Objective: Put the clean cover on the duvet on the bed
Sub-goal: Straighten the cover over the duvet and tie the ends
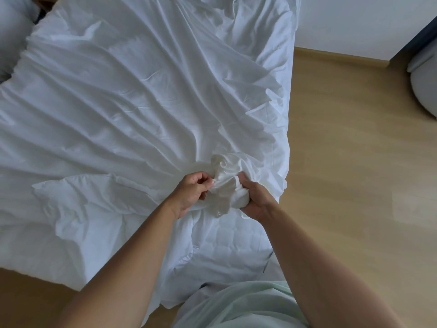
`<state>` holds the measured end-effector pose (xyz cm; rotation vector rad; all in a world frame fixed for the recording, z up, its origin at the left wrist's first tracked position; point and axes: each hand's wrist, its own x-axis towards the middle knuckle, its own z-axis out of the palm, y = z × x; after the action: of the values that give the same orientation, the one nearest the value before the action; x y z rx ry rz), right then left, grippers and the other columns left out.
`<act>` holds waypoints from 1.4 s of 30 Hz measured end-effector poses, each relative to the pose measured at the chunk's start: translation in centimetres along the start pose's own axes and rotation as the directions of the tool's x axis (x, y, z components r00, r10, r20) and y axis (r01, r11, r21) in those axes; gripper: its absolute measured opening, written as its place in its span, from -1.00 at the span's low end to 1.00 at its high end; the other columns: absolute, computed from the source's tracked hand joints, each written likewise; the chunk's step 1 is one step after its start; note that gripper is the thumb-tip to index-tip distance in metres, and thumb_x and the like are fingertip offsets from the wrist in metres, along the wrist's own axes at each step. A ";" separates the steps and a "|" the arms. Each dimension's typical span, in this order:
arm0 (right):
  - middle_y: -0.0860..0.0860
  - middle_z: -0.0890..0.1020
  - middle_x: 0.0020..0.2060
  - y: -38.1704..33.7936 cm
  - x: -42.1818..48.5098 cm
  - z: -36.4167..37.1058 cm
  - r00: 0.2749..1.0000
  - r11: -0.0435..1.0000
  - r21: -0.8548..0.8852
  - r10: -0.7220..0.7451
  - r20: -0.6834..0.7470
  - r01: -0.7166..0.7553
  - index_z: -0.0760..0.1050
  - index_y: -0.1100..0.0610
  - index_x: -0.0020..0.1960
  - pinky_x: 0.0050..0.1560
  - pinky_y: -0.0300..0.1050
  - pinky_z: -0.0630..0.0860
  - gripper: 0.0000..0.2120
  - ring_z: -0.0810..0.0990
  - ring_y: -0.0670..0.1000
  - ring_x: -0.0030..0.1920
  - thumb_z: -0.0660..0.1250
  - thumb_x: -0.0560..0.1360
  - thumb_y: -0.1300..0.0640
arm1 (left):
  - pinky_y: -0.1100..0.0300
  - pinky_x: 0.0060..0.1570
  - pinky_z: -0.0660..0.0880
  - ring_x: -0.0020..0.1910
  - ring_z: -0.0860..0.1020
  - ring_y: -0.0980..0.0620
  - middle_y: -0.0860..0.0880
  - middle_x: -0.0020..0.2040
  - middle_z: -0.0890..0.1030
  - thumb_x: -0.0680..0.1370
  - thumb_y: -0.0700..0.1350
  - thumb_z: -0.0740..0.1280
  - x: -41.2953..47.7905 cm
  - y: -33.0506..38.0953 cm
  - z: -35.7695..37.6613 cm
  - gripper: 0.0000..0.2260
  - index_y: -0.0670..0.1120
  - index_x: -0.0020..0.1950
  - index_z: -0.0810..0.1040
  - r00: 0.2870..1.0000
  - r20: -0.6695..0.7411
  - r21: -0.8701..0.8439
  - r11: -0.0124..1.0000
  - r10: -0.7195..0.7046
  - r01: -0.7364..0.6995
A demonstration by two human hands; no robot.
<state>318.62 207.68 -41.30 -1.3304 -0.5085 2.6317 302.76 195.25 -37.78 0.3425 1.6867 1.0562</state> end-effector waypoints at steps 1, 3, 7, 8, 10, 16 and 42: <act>0.20 0.65 0.16 0.0 -0.2 -0.2 0.999 1.000 -0.024 0.001 0.035 0.000 0.59 0.25 0.27 0.20 0.14 0.56 -0.66 0.67 0.17 0.09 0.37 0.58 0.08 | 0.21 -0.23 0.42 -0.31 0.44 0.07 -0.03 -0.28 0.49 0.63 -0.24 0.34 -0.1 0.1 0.0 -0.86 -0.14 -0.13 0.56 1.000 -0.010 -0.008 1.000 -0.004 0.004; 0.23 0.63 0.21 -0.1 -0.7 -0.7 0.994 0.995 -0.101 0.017 0.107 -0.006 0.55 0.27 0.34 0.14 0.14 0.61 -0.59 0.66 0.21 0.13 0.40 0.55 0.09 | 0.18 -0.22 0.40 -0.26 0.48 0.04 -0.03 -0.28 0.52 0.63 -0.24 0.32 -0.3 0.3 -0.4 -0.83 -0.11 -0.16 0.55 0.999 -0.049 -0.031 0.999 -0.015 0.014; 0.21 0.64 0.20 0.0 -1.1 -1.0 0.987 0.990 -0.124 0.077 0.144 -0.059 0.62 0.21 0.28 0.08 0.08 0.61 -0.65 0.67 0.19 0.10 0.41 0.51 0.15 | 0.14 -0.27 0.36 -0.28 0.49 -0.01 -0.10 -0.24 0.54 0.64 -0.23 0.27 -0.8 0.8 -0.4 -0.84 -0.15 -0.15 0.52 0.996 -0.077 -0.132 0.991 -0.034 0.024; 0.20 0.64 0.20 0.1 -1.1 -1.0 0.986 0.993 -0.098 0.081 0.143 -0.067 0.65 0.19 0.23 0.11 0.09 0.60 -0.71 0.67 0.19 0.12 0.36 0.55 0.16 | 0.14 -0.28 0.36 -0.32 0.47 0.00 -0.08 -0.27 0.54 0.65 -0.23 0.27 -0.8 0.8 -0.2 -0.83 -0.16 -0.14 0.51 0.997 -0.072 -0.156 0.987 -0.032 0.021; 0.20 0.64 0.22 0.2 -1.0 -0.8 0.989 0.997 -0.053 0.067 0.131 -0.060 0.67 0.16 0.22 0.24 0.14 0.54 -0.73 0.65 0.20 0.17 0.26 0.62 0.15 | 0.15 -0.28 0.39 -0.36 0.42 0.03 -0.02 -0.35 0.52 0.66 -0.18 0.27 -0.8 0.9 0.3 -0.83 -0.16 -0.13 0.49 0.998 -0.053 -0.180 0.984 -0.022 0.012; 0.22 0.54 0.36 0.2 -1.1 -1.1 0.974 0.994 -0.101 0.062 0.217 -0.041 0.48 0.16 0.44 0.49 0.26 0.29 -0.48 0.48 0.25 0.40 0.22 0.64 -0.15 | 0.17 -0.14 0.57 -0.18 0.57 0.11 0.08 -0.21 0.58 0.55 -0.05 0.48 -0.4 1.4 1.8 -0.85 -0.09 -0.04 0.58 0.994 -0.063 0.135 0.987 0.094 -0.085; 0.20 0.67 0.12 -1.3 -3.5 0.1 0.985 0.894 -0.440 0.143 0.096 -0.087 0.62 0.25 0.26 0.05 0.03 0.62 -0.55 0.67 0.17 0.07 0.51 0.47 0.02 | -0.07 0.10 0.61 -0.08 0.63 -0.02 0.08 -0.14 0.62 0.55 -0.07 0.32 -0.3 1.3 2.5 -0.64 0.46 0.06 0.58 0.992 -0.070 0.214 0.973 0.100 -0.083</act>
<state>320.59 207.85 -38.15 -1.3401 -1.1273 2.8200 304.77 196.92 -36.69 0.5252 1.8760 0.9707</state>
